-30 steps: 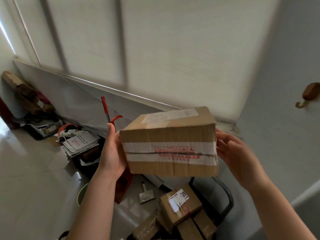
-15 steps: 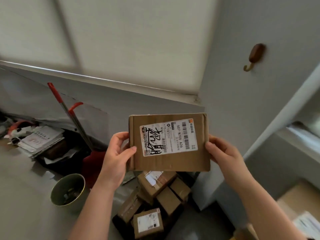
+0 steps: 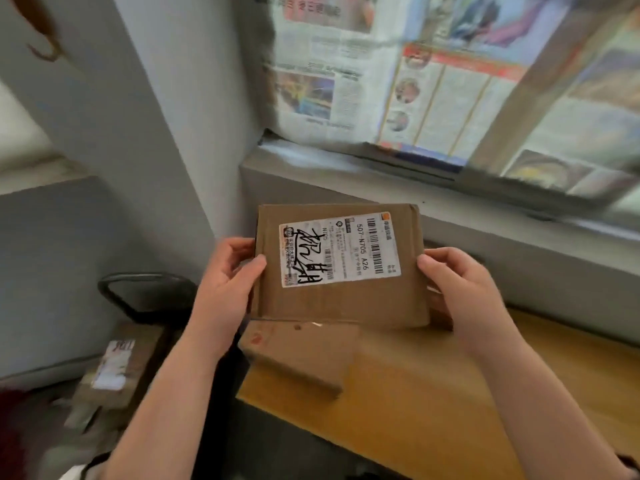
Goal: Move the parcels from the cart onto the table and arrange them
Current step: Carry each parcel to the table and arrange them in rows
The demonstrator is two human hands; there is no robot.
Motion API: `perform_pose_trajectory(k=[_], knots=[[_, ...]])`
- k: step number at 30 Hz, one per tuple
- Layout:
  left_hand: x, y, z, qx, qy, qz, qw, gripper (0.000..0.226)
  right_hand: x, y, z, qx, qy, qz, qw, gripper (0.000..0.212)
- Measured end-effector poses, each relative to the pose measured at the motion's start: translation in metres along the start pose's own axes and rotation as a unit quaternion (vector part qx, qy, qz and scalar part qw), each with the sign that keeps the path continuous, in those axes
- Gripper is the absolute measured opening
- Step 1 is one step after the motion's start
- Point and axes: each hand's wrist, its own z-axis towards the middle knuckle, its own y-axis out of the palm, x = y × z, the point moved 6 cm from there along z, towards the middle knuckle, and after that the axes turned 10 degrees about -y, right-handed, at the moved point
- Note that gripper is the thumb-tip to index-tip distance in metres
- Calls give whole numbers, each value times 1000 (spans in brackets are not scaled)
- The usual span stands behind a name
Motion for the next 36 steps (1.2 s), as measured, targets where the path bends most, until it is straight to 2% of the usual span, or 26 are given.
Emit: perform_pose_trajectory(k=[3, 5, 10, 14, 17, 22, 27, 36], knots=[[-14, 82, 0, -62, -25, 38, 997, 13, 39, -78, -6, 64, 43, 13, 997, 10], [-32, 124, 1, -71, -39, 75, 994, 10, 72, -113, -10, 86, 84, 19, 993, 12], [-90, 181, 9, -48, -109, 197, 973, 10, 147, -138, -6, 67, 193, 29, 979, 12], [-120, 185, 17, -13, -128, 319, 939, 19, 184, -123, 4, 43, 252, 48, 965, 10], [-130, 184, 25, 7, -131, 370, 920, 28, 202, -110, 11, 25, 284, 51, 957, 15], [-140, 183, 35, 12, -130, 409, 903, 32, 220, -99, 17, 24, 301, 55, 952, 15], [-151, 182, 40, 37, -111, 480, 869, 31, 232, -96, 20, 33, 309, 46, 949, 9], [-154, 185, 39, 53, -103, 514, 850, 31, 242, -93, 20, 36, 309, 33, 950, 10]])
